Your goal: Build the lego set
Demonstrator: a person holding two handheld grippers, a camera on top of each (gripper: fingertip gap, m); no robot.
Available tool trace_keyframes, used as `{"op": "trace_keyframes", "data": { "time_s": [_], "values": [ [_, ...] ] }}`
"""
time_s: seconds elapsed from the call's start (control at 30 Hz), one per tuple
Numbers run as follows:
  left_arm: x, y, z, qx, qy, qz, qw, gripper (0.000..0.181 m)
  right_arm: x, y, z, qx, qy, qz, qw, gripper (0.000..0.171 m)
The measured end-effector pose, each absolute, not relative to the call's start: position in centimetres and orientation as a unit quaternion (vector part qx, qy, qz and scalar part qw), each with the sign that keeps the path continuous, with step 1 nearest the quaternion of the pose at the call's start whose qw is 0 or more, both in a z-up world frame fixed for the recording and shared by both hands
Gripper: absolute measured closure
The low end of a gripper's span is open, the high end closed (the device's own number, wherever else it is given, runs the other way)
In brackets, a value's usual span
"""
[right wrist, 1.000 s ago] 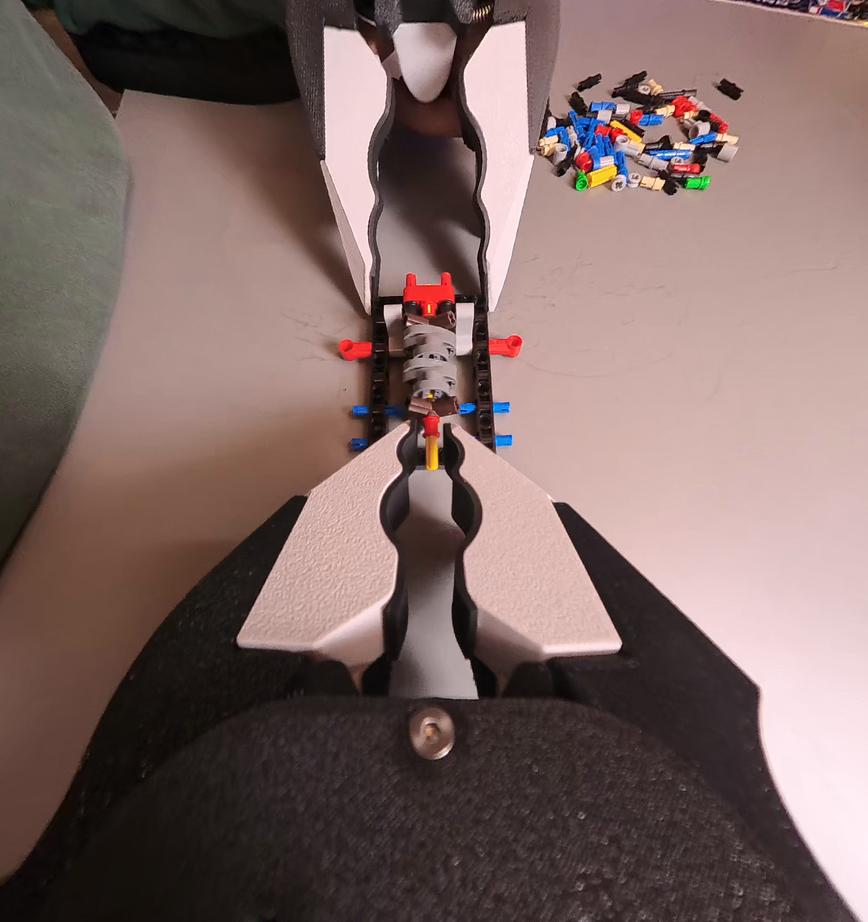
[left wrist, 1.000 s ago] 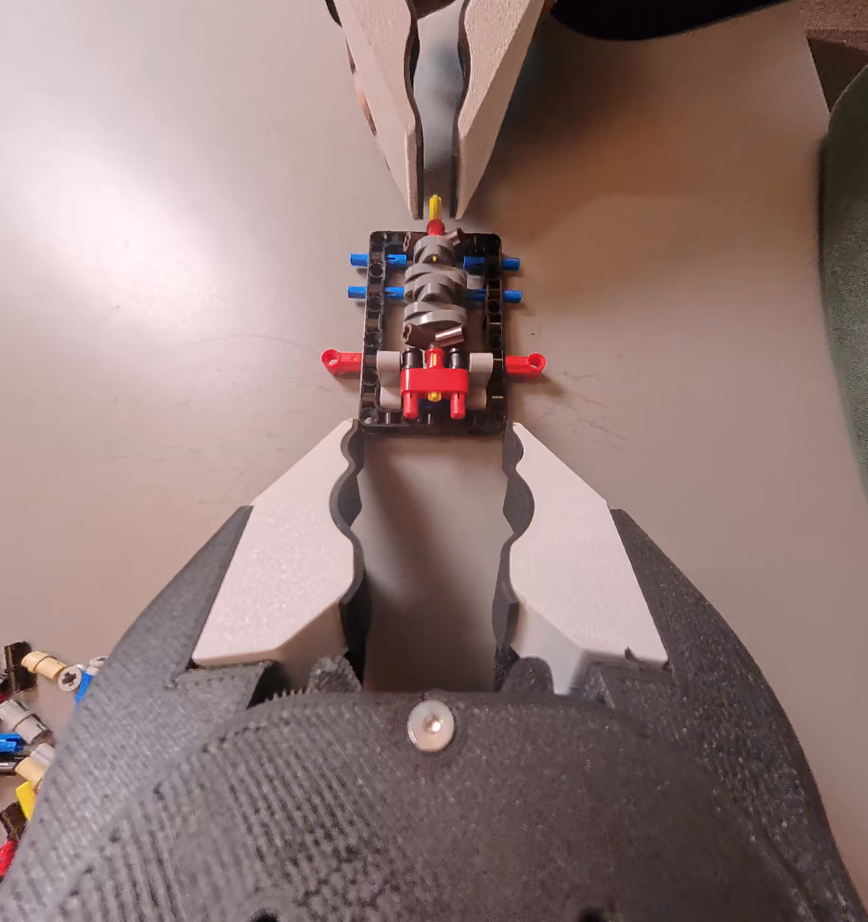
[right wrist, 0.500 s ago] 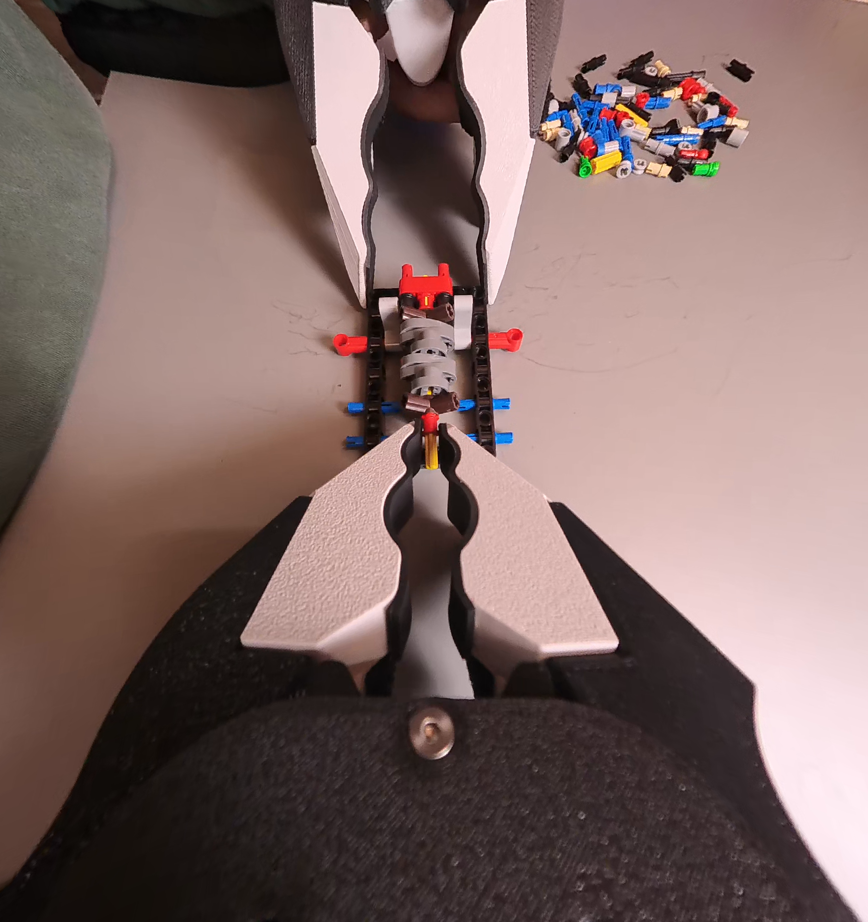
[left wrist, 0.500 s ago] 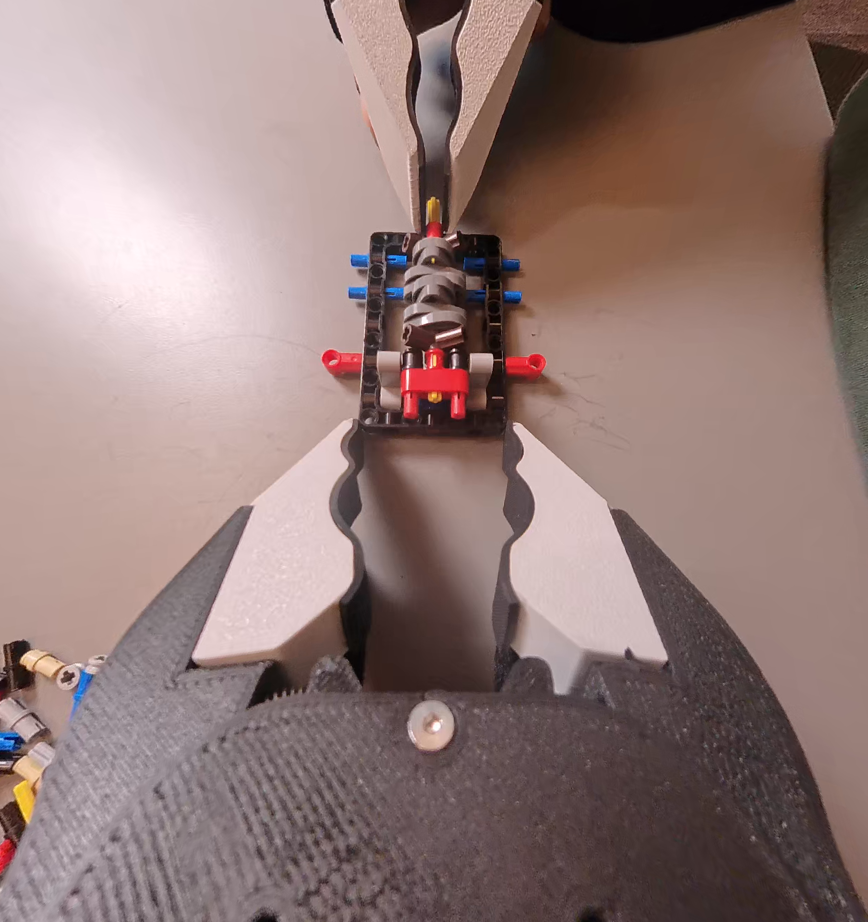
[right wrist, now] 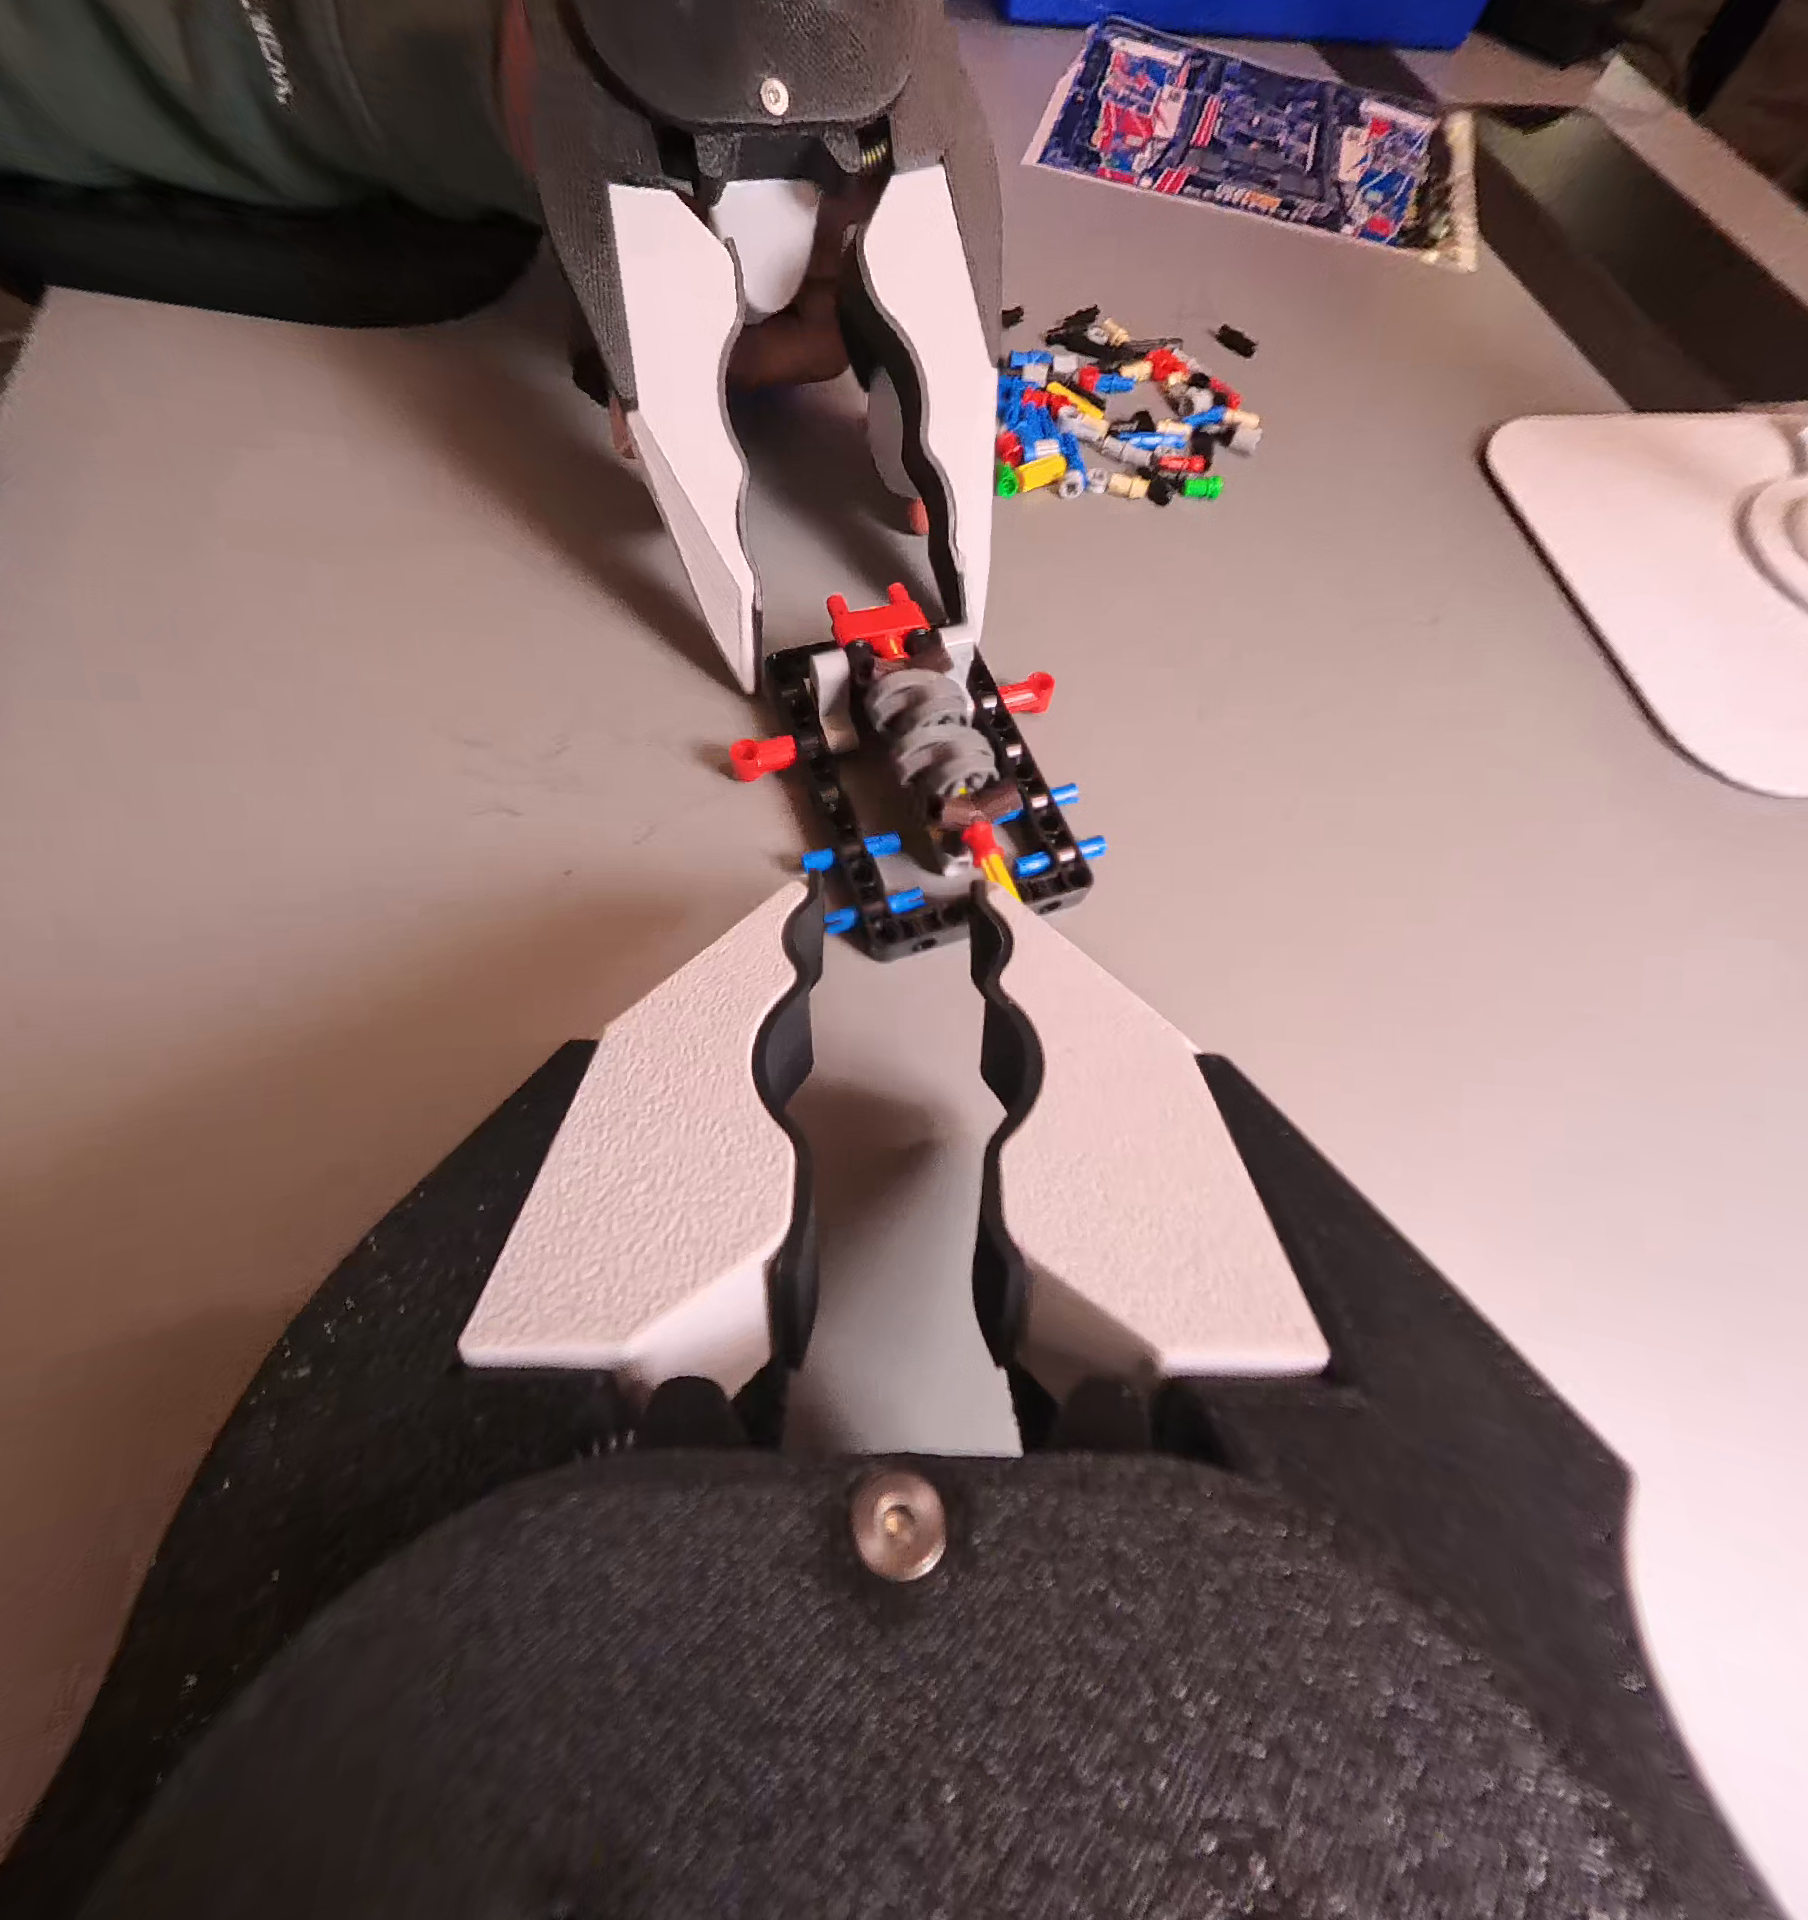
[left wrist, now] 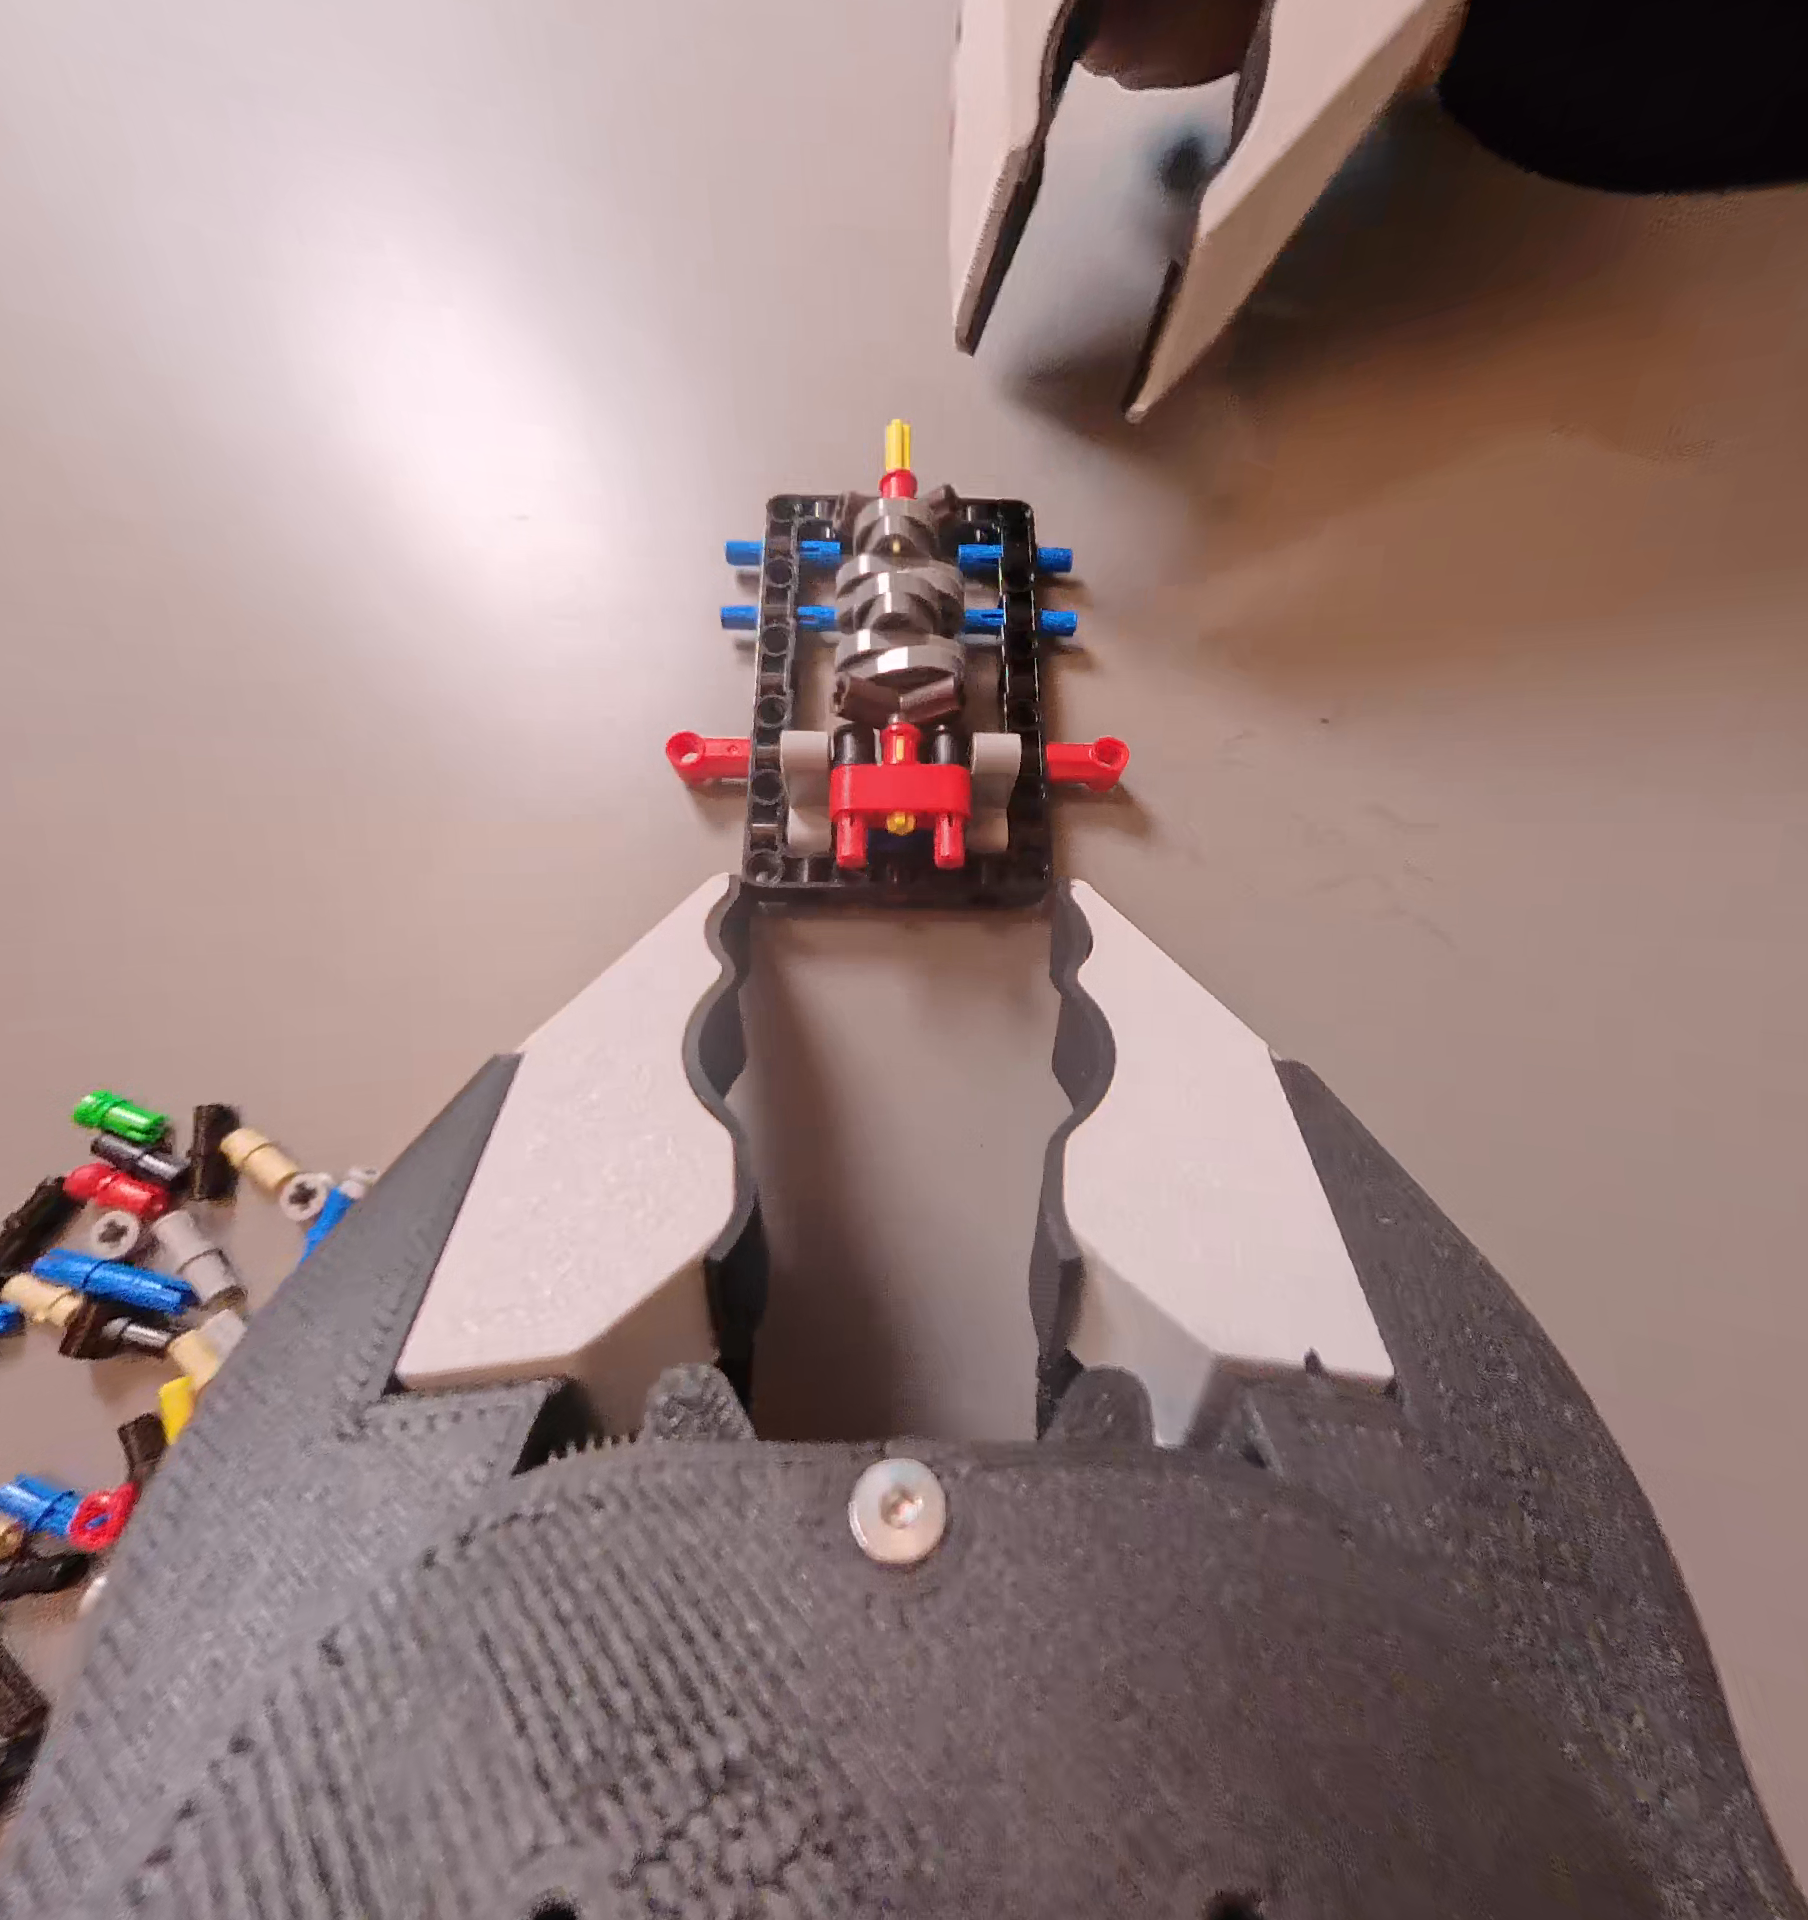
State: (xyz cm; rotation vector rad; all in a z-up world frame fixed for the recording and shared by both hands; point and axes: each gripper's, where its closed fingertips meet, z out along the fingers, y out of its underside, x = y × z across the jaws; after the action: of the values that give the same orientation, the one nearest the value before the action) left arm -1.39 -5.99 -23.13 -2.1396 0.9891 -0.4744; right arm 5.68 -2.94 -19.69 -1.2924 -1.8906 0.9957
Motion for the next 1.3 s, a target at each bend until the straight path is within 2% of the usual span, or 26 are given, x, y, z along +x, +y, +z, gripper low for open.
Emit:
{"op": "trace_keyframes", "data": {
  "time_s": [0.13,0.3,0.43,0.53,0.9,1.0,1.1,1.23,1.3],
  "values": [
    [-2.1,-5.5,-23.1,-0.833,0.374,-0.166,0.371,0.114,4.6,-3.2,-19.4,-0.473,-0.722,0.357,0.357,0.145],
    [-1.9,-5.7,-22.7,-0.825,0.383,-0.167,0.38,0.113,4.2,-2.4,-18.9,-0.478,-0.705,0.35,0.39,0.145],
    [-1.5,-5.6,-23.0,-0.828,0.381,-0.164,0.378,0.111,4.2,-0.6,-16.8,-0.499,-0.645,0.395,0.423,0.146],
    [-1.6,-5.3,-22.8,-0.824,0.39,-0.145,0.384,0.125,4.4,0.9,-15.2,-0.514,-0.598,0.425,0.445,0.147],
    [-4.9,-3.7,-21.7,-0.811,0.366,-0.132,0.436,0.12,4.9,3.3,-13.3,-0.534,-0.53,0.438,0.492,0.146],
    [-5.9,-3.0,-18.9,-0.791,0.324,-0.16,0.493,0.116,4.6,4.8,-12.5,-0.542,-0.515,0.402,0.529,0.145],
    [-7.8,-2.1,-13.4,-0.744,0.245,-0.199,0.588,0.112,3.6,6.4,-10.6,-0.541,-0.499,0.375,0.563,0.144],
    [-12.3,0.6,-6.0,-0.681,0.158,-0.134,0.702,0.107,1.4,9.0,-6.9,-0.532,-0.475,0.366,0.598,0.142],
    [-13.7,2.2,-3.2,-0.658,0.142,-0.088,0.734,0.112,-0.3,10.4,-4.9,-0.529,-0.461,0.369,0.609,0.141]
  ]
}}
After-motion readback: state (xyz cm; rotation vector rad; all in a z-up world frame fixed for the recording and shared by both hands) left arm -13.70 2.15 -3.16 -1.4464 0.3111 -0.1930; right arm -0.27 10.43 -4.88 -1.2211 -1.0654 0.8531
